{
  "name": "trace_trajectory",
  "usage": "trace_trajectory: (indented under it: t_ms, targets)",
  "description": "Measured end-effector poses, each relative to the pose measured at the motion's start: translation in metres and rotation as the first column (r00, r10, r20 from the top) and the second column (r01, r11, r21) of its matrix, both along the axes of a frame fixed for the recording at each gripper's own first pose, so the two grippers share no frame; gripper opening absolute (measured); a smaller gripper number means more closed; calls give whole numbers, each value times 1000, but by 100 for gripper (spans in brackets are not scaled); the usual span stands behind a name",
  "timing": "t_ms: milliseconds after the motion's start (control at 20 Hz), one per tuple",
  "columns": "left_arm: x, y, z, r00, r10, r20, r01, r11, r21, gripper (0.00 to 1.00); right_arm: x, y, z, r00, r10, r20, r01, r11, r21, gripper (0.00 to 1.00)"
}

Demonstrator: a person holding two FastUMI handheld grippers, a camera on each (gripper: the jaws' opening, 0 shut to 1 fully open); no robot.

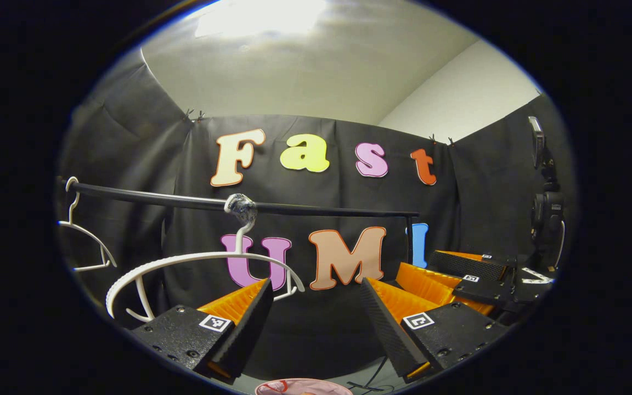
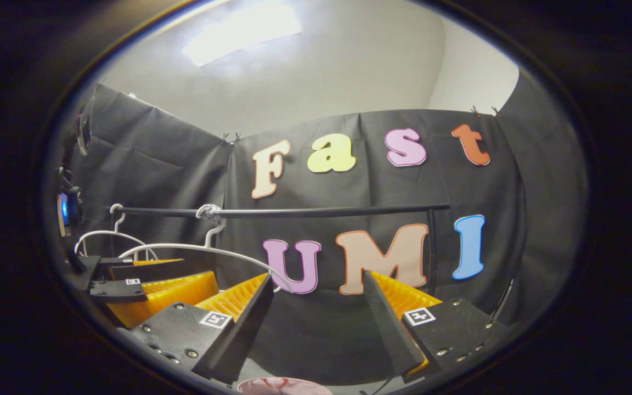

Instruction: Grasp the clothes on the hanger with both hands and then place them into the laundry hamper below.

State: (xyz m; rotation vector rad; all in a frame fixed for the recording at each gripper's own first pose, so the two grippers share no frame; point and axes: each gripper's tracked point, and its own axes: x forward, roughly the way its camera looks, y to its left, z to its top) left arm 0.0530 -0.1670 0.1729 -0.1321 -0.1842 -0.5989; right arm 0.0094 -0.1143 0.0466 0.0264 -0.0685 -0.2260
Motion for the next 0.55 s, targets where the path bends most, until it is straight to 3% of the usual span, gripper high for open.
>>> trace_trajectory:
  t_ms: [550]
  targets:
    - [-3, 0, -1, 1000, 0, -12, 0, 1000, -9, 98, -11, -6, 4, 1000, -21, -2, 21, 1000, -11, 96]
